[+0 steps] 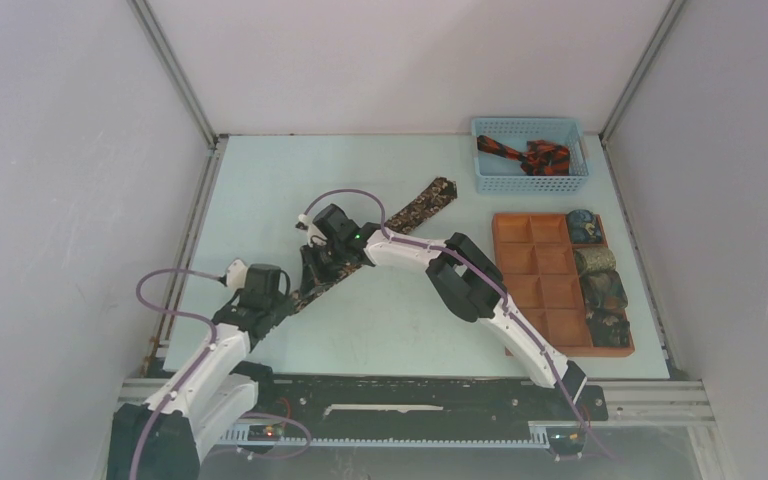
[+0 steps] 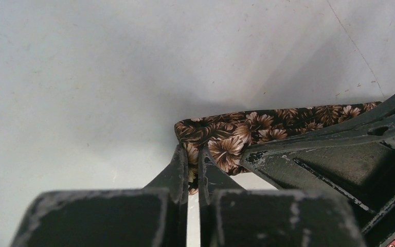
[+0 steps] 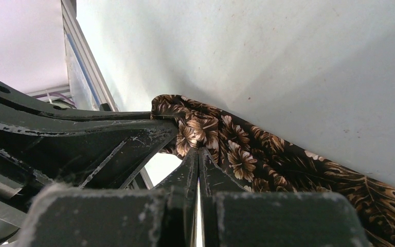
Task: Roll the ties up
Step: Roll the tie at the center of the board.
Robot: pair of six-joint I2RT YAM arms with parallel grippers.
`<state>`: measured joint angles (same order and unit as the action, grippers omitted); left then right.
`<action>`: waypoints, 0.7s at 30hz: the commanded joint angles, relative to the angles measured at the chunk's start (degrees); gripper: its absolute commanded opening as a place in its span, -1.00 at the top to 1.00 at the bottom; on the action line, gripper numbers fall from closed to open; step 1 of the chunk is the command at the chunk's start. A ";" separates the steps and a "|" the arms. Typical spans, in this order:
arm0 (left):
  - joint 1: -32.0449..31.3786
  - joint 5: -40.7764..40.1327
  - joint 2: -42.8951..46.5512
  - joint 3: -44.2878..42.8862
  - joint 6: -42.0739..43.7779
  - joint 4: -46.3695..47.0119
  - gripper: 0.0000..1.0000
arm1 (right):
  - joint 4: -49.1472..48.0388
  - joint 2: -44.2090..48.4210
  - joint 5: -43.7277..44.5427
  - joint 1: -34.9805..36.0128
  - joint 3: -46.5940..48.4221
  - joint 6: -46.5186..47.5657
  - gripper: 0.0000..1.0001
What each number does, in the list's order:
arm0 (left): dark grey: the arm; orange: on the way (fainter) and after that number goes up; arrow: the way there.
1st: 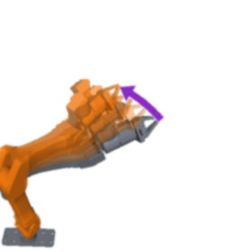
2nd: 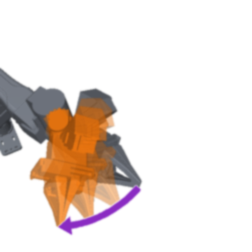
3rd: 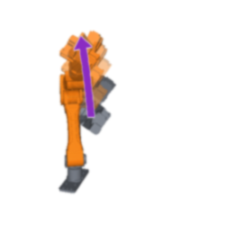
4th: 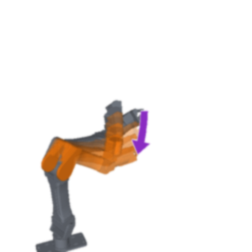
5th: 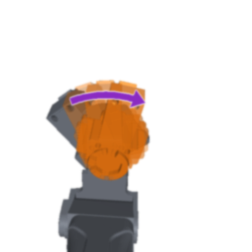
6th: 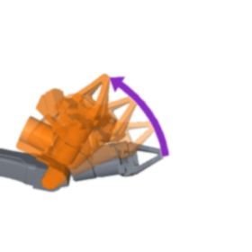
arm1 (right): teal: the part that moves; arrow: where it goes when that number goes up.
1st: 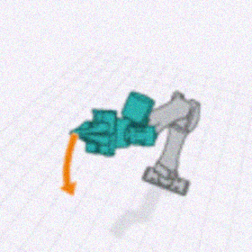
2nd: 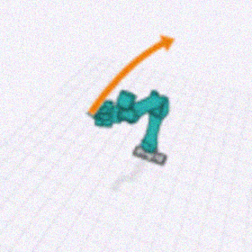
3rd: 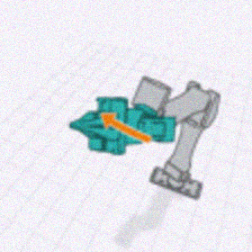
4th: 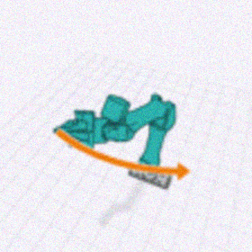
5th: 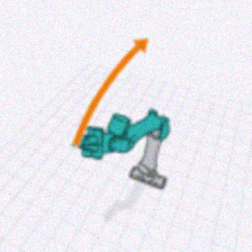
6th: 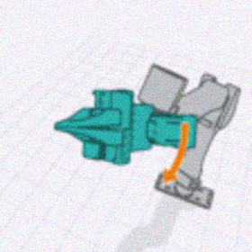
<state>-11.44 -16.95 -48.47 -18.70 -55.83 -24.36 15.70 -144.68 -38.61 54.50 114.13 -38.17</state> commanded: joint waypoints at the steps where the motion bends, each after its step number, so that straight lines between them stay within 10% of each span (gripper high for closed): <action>1: 0.37 -1.22 2.11 -1.59 2.03 -4.38 1.00 | -0.65 1.51 0.11 0.07 1.42 -0.60 1.00; 21: 0.37 -1.80 3.82 -9.57 2.88 -12.81 1.00 | 0.55 0.33 0.38 2.39 4.63 -1.53 1.00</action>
<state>-11.44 -17.39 -44.95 -25.71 -53.98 -36.03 16.23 -144.68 -38.54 56.29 115.90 -39.16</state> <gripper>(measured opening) 0.025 0.007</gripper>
